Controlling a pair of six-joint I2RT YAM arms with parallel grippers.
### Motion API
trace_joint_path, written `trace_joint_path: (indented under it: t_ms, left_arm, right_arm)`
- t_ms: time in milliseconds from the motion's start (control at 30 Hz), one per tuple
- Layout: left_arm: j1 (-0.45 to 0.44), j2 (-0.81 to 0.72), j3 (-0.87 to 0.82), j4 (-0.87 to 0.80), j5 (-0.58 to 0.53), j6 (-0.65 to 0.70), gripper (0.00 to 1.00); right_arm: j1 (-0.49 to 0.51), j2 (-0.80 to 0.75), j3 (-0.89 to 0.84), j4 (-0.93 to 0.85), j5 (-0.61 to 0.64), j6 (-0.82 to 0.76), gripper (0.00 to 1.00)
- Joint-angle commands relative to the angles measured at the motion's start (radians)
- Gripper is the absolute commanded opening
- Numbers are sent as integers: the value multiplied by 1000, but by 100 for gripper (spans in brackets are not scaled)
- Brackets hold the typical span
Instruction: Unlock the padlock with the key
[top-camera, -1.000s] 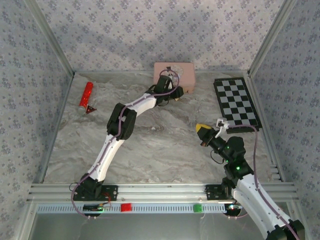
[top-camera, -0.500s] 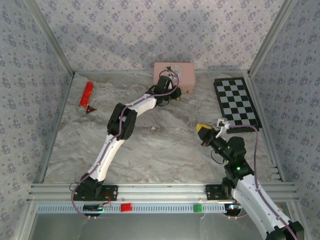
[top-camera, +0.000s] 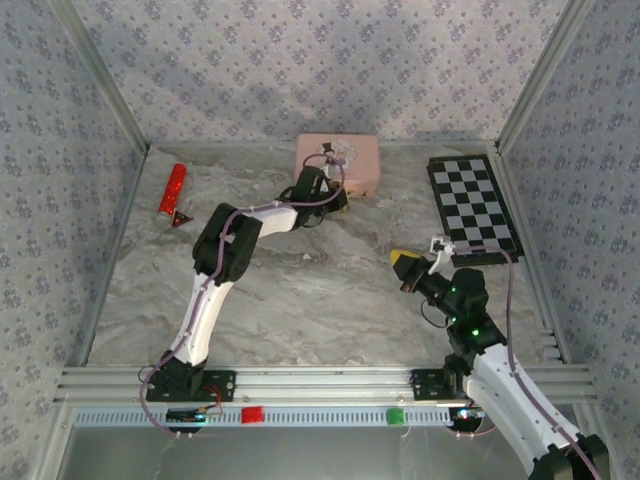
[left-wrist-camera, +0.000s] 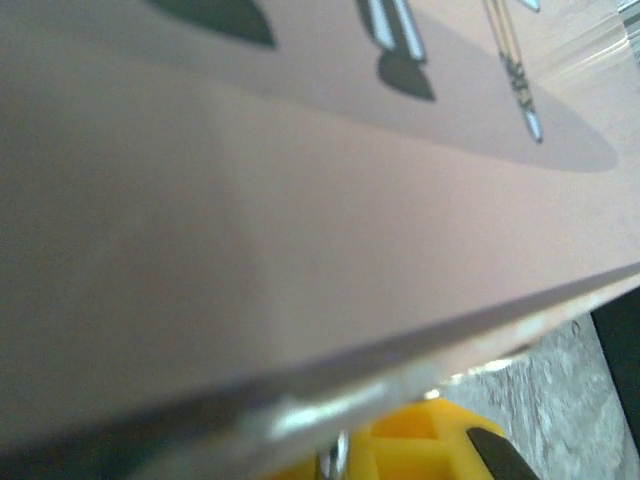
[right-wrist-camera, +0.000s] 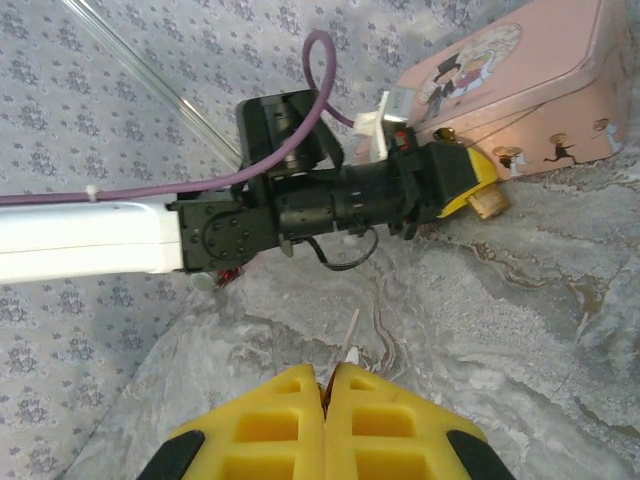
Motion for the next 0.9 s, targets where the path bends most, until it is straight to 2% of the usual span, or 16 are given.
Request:
trace_joint_path:
  t_ms: [0,300,500,667,867]
  left_arm:
    - [44,-138,-154,51,-10,-11,0]
    - [74,-447,-611,66,-9,-23,0]
    - [41,-607,-850,98,3,-151,0]
    - [-45,-667,-905,42,-53,-192,2]
    - [-113,-642,-959,185,-41,-329,5]
  right_arm:
    - [-2,48,46,9,-42,0,0]
    - [63,208,70,62,-59,-11,0]
    - [113,256,81,48,-29,-51,0]
    - [138,300,92,52,-9,-56,0]
    - [156,327,102,61,22,-52,0]
